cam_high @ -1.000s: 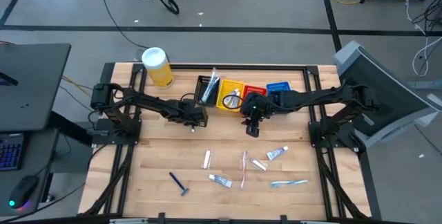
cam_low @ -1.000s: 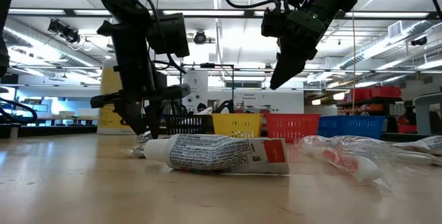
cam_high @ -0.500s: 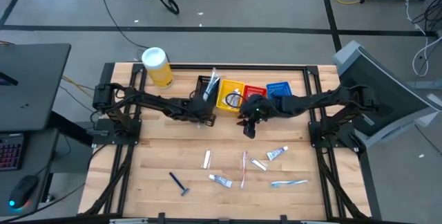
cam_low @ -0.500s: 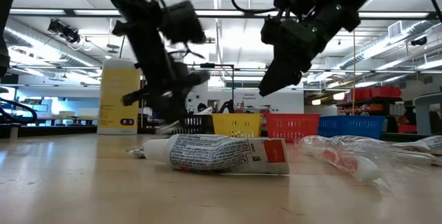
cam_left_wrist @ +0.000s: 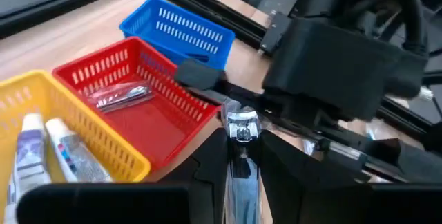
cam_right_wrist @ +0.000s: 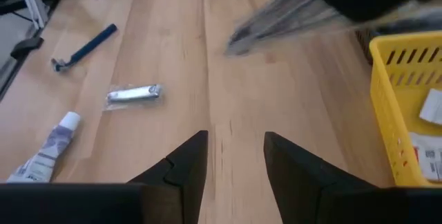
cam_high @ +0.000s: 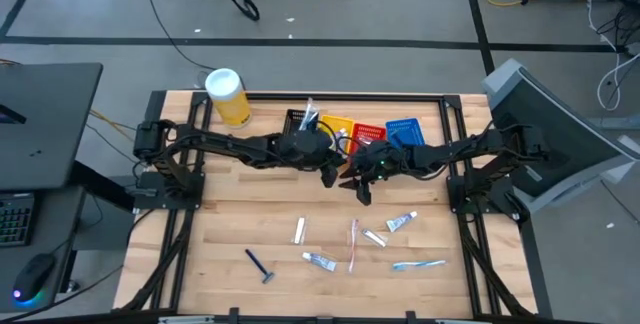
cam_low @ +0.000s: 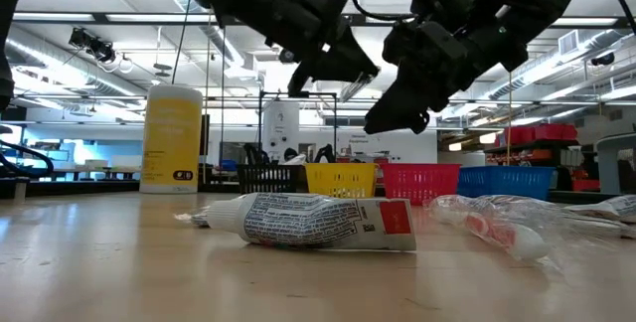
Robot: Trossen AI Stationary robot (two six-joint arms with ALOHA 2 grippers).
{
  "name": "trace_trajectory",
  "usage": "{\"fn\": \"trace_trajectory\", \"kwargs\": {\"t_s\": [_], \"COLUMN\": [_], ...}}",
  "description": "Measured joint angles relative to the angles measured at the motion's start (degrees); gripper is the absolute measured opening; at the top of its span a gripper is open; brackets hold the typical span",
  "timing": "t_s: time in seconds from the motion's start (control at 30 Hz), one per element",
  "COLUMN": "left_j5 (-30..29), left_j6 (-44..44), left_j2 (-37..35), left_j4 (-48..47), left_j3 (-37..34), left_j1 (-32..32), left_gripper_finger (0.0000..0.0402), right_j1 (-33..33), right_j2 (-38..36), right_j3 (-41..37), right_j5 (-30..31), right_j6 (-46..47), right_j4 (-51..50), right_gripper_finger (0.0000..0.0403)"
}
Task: Pick & Place Travel size toiletries
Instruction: Put the silver nail cutter into the red bin
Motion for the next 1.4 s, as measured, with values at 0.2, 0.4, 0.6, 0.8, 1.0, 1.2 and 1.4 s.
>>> {"fn": "trace_trajectory", "kwargs": {"t_s": [0.2,0.4,0.6,0.8,1.0,1.2,1.4], "left_j5": [-1.31,-1.07,-1.08,-0.86,-0.01,0.11,0.87], "left_j6": [3.64,6.52,6.74,8.28,8.24,8.15,9.55], "left_j2": [0.0,-0.22,-0.68,-0.76,-0.68,-0.68,-0.68], "left_j4": [0.21,4.45,5.16,6.67,7.15,7.3,8.41], "left_j3": [0.03,0.01,0.03,0.12,0.07,0.05,-0.04], "left_j1": [-0.58,-1.55,-1.45,-1.54,-1.51,-1.54,-1.54], "left_gripper_finger": [0.0071,0.0078,0.0071,0.0077,0.0073,0.0078,0.0074], "right_j1": [-0.32,-1.97,-2.86,-2.84,-2.6,-2.19,-2.14], "right_j2": [-0.02,-0.12,-4.11,-7.99,-8.3,-8.31,-8.33], "right_j3": [0.0,0.0,0.0,-0.02,-0.02,-0.02,-0.02], "right_j5": [-0.07,-0.5,-0.22,-1.55,-1.56,-1.5,-1.81], "right_j6": [-0.57,-0.57,-2.58,-4.85,-4.86,-4.84,-3.45], "right_j4": [7.26,8.04,7.98,5.85,4.33,4.7,4.66], "right_gripper_finger": [0.0152,0.0152,0.0152,0.0152,0.0151,0.0122,0.0078]}}
